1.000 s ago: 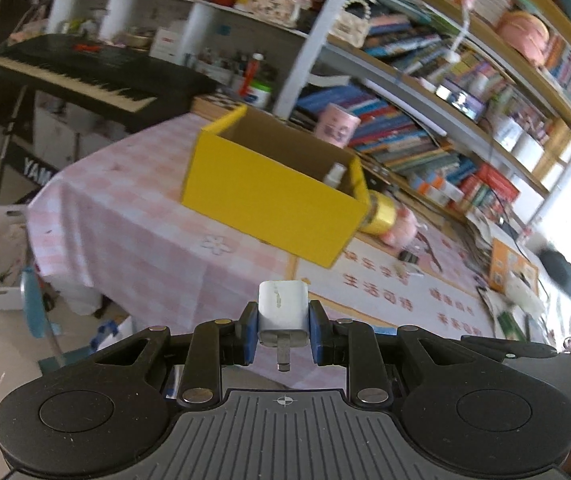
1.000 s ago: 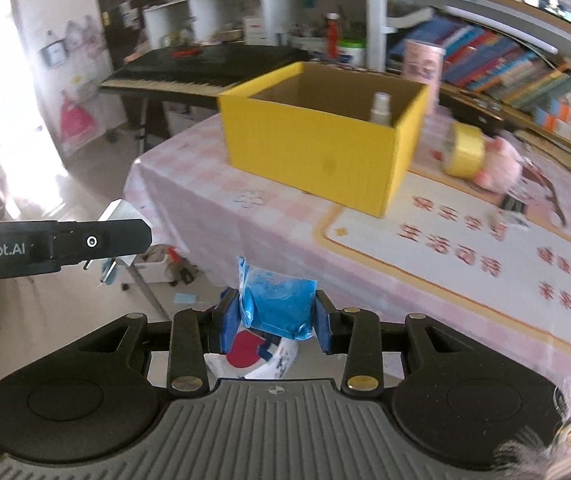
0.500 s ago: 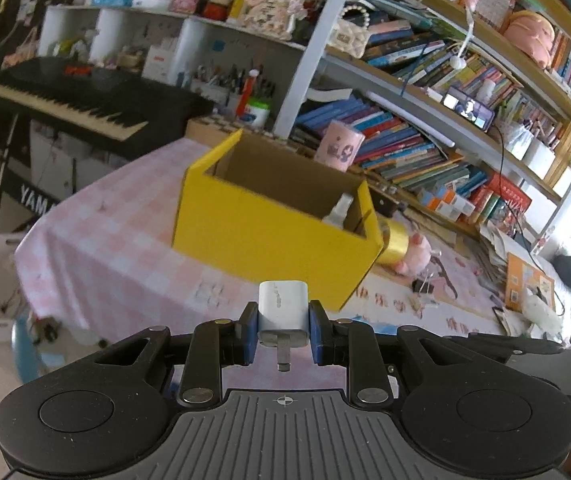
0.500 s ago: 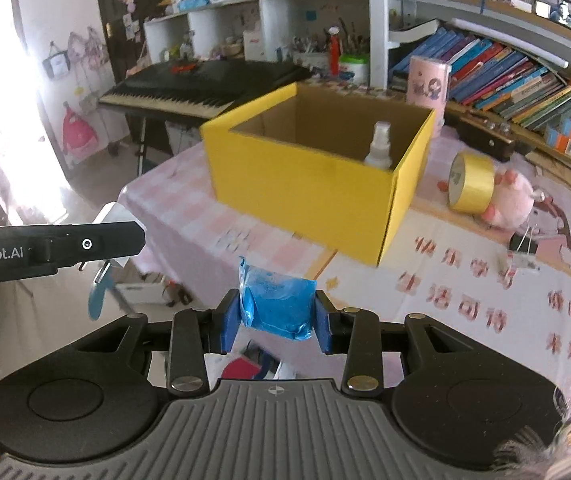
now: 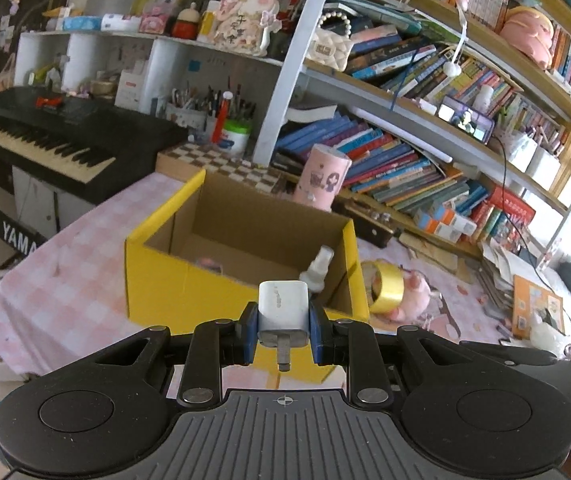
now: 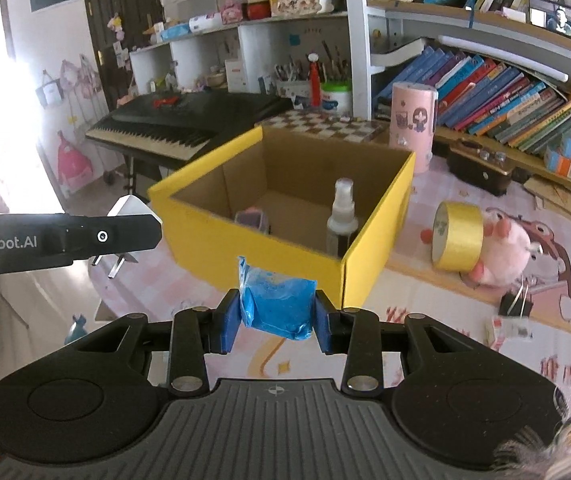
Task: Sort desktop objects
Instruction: 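Lift the charger and blue packet and carry both over the yellow box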
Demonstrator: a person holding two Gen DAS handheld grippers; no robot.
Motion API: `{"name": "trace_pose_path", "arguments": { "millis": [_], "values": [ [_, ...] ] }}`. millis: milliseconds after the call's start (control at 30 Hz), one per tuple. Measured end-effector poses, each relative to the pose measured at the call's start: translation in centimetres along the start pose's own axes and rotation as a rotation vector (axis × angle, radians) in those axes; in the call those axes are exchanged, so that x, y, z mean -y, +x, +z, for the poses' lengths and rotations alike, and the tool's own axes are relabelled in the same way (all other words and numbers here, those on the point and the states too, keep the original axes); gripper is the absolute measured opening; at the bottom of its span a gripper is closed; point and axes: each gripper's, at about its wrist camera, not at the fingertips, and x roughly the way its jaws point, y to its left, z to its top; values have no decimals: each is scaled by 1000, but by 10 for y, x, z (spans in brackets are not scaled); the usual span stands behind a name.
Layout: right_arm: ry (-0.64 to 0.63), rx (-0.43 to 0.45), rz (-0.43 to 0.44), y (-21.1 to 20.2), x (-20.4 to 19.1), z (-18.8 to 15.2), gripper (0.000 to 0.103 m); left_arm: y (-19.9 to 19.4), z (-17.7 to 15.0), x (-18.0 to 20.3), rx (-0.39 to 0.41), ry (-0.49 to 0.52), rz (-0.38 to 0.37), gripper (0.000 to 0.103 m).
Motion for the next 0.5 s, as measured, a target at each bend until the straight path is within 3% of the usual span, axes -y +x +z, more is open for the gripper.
{"name": "trace_pose_path", "arguments": {
  "millis": [500],
  "values": [
    [-18,156,6,24,50,64,35,52,45,20,85,49,60,24]
  ]
}}
